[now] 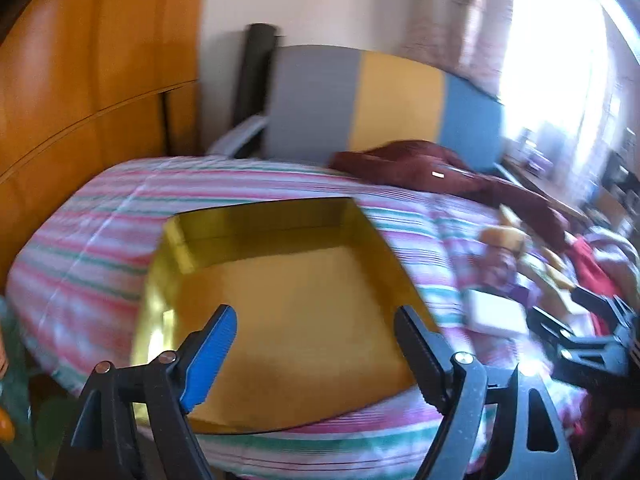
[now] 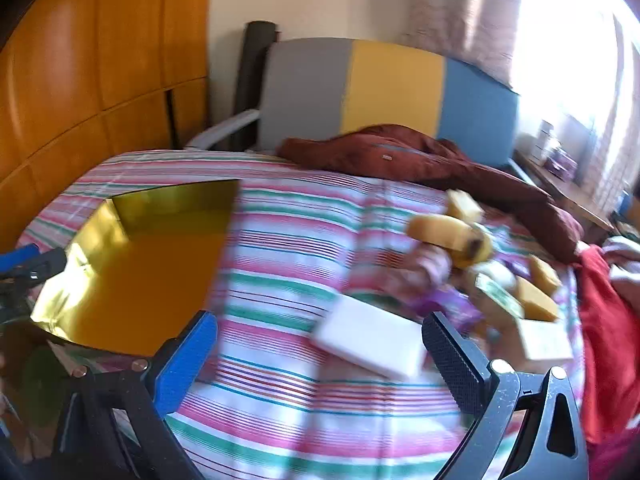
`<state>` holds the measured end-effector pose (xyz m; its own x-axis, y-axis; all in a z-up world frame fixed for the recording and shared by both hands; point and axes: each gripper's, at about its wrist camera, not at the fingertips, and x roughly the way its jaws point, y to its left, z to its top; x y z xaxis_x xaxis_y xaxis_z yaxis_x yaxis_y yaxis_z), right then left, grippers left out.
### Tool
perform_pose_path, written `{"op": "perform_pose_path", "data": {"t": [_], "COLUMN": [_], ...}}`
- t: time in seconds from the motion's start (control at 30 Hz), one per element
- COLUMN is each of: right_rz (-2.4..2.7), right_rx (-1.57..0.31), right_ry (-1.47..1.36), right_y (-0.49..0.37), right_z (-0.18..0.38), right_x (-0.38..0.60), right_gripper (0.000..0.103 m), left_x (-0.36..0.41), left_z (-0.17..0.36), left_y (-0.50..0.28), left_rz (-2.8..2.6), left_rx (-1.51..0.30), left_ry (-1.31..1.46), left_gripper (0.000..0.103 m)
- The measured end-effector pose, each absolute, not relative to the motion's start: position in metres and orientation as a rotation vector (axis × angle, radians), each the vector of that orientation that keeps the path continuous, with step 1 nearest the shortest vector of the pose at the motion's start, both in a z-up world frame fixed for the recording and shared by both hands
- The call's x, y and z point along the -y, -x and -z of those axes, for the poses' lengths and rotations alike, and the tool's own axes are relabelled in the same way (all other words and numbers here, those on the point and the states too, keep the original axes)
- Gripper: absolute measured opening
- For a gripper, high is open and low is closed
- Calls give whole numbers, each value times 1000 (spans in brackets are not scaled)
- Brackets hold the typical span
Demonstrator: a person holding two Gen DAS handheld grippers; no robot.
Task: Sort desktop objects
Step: 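Move the left tool to the white rectangular block while the right tool approaches the pile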
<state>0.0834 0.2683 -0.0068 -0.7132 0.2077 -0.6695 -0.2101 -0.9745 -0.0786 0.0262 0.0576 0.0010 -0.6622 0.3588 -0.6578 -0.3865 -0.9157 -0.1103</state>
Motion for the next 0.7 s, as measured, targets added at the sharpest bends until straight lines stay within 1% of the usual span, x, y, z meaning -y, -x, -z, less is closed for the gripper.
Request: {"op": "perform_pose_path", "data": {"t": [0.17, 0.27, 0.33, 0.5, 0.7], "right_rz": [-2617, -2537, -2487, -2374, -2288], "right_rx": [-59, -115, -171, -385, -444], "right_ry": [1062, 1065, 1069, 1078, 1102], "right_y": [-112, -128, -139, -172, -186], "right_z": [3, 4, 7, 16, 25], "right_x": [-318, -349, -369, -420, -451], "right_gripper": [103, 103, 103, 103, 103], "left_x": [-103, -136, -159, -217, -258], "left_z": [-10, -14, -15, -2, 21], "left_y": [-39, -45, -50, -64, -66], "left_rz": [-2363, -2247, -2188, -2018, -1876], "left_rx": [-98, -150, -223, -419, -622], "left_ry": [926, 899, 869, 847, 851], "left_gripper": [85, 89, 89, 90, 90]}}
